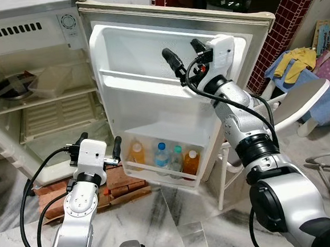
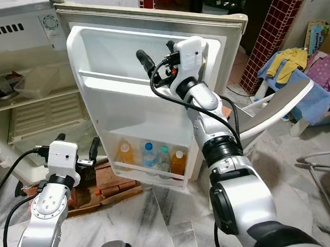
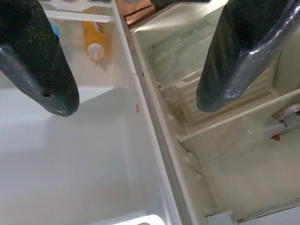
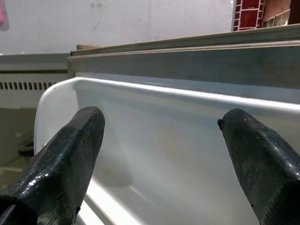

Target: Restocking fridge

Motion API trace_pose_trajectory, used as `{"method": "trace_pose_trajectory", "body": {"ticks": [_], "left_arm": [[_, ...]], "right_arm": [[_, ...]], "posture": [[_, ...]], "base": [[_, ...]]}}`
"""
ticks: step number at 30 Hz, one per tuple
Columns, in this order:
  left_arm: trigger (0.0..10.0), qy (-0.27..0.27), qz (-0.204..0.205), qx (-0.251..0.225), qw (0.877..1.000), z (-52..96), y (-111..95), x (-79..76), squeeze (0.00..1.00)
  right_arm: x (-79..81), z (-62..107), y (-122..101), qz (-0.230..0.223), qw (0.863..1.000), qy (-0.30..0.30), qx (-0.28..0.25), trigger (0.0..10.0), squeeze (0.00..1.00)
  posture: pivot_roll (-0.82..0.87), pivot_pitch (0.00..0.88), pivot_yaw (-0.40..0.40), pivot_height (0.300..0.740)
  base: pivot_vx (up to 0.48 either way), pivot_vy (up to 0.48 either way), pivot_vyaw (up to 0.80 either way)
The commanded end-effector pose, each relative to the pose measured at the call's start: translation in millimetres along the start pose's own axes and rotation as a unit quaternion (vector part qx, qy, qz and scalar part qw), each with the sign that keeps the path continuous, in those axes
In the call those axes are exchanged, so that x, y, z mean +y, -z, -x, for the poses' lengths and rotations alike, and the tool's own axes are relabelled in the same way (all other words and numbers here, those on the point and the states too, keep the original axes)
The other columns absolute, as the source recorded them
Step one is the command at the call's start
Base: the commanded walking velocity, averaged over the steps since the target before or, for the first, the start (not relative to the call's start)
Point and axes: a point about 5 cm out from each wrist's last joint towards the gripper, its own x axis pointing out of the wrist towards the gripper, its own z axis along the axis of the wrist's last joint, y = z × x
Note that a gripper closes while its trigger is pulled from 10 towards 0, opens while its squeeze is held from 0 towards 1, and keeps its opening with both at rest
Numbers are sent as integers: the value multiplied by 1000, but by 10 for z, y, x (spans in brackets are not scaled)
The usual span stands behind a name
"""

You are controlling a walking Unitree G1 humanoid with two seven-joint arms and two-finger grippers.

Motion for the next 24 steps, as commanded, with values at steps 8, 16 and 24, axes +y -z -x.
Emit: {"method": "trace_pose_trajectory", "body": {"ticks": [8, 16, 24], "left_arm": [[10000, -4, -9, -6, 1000, -23, -43, 12, 0], [10000, -13, -9, -4, 1000, -25, -24, 21, 0], [10000, -16, -10, -9, 1000, -46, -35, 26, 0]], "right_arm": [[-34, 37, -52, -31, 999, -14, -23, 10000, 0], [474, 425, -90, -56, 984, -165, -27, 10000, 0], [564, 785, 28, -63, 984, -166, 13, 10000, 0]], "posture": [[150, 3, -42, 740], [139, 0, -46, 740], [126, 0, -39, 740]], "base": [[0, 0, 0], [0, 0, 0], [0, 0, 0]]}}
